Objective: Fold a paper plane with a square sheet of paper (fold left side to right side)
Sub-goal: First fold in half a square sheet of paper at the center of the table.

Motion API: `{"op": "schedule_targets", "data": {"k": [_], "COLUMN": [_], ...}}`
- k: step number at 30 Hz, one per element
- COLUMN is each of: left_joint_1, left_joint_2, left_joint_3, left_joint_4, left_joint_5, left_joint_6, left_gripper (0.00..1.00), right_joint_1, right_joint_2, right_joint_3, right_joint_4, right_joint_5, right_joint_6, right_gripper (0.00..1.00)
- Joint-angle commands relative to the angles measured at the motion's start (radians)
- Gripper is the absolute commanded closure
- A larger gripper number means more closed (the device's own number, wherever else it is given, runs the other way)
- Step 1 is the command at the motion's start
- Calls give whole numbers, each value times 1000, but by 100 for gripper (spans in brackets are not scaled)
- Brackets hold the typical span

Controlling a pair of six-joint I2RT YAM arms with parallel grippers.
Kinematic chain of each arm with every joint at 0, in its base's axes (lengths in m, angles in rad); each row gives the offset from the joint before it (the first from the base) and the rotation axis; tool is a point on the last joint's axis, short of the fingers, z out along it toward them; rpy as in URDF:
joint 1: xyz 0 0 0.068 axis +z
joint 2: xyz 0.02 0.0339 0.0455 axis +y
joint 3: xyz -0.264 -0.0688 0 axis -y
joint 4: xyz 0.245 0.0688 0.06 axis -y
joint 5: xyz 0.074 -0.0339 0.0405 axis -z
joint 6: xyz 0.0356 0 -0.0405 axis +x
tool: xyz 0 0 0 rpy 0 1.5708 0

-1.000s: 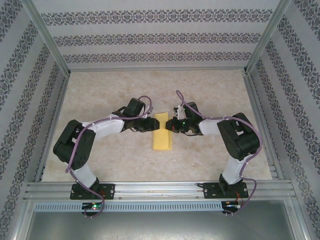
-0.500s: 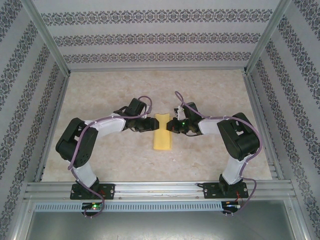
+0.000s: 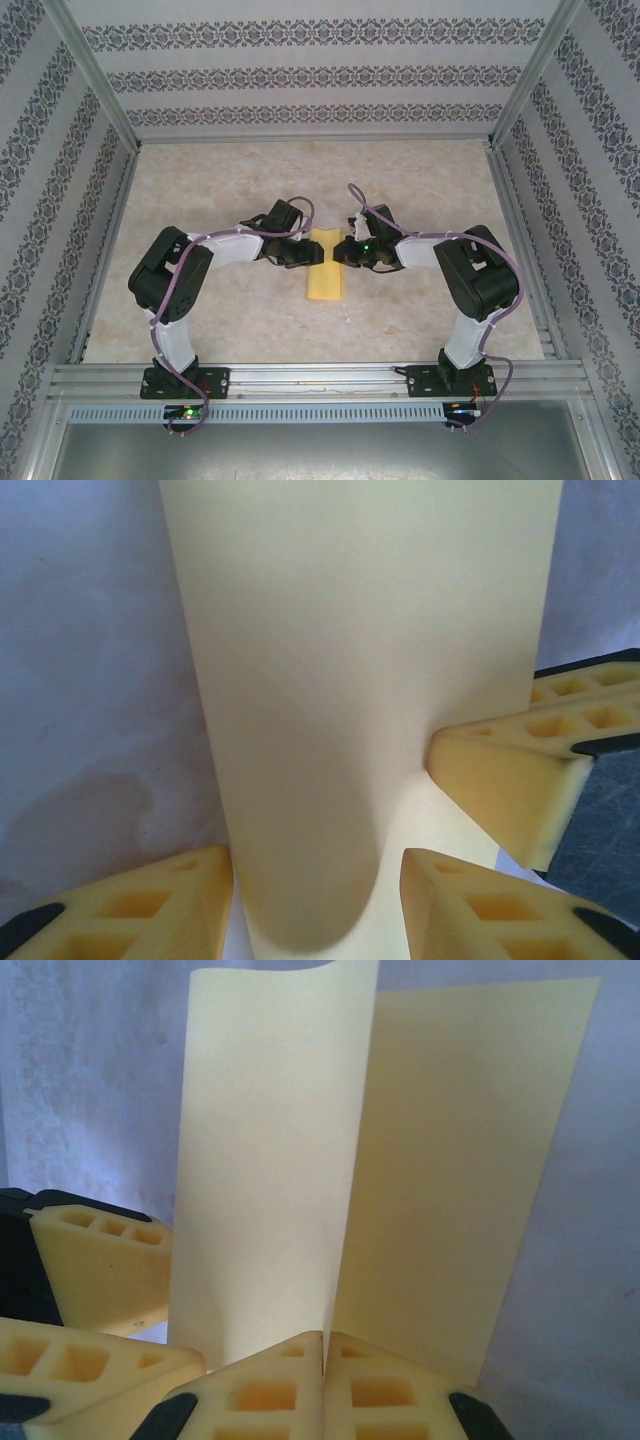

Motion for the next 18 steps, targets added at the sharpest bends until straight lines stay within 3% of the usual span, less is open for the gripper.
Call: {"op": "schedule_targets", "data": {"k": [1,8,18], "left_joint_1": [-17,-32,-69], "left_joint_2": [31,58,102], "left_joint_3": [24,35,66], "left_joint_4": [-21,-59,-134], "left_joint_5": [1,-46,-133], "left_joint_6": [16,26,36], "left_gripper": [53,56,59], "right_joint_1": [11,13,6], "right_joint_2": [11,8,-51], "right_joint_3": [22,19,5], "right_joint_4": [-23,-28,-61], "right_joint_5": [26,32,63], "right_joint_6": [-26,-29,-27], "right_gripper": [94,92,75]}}
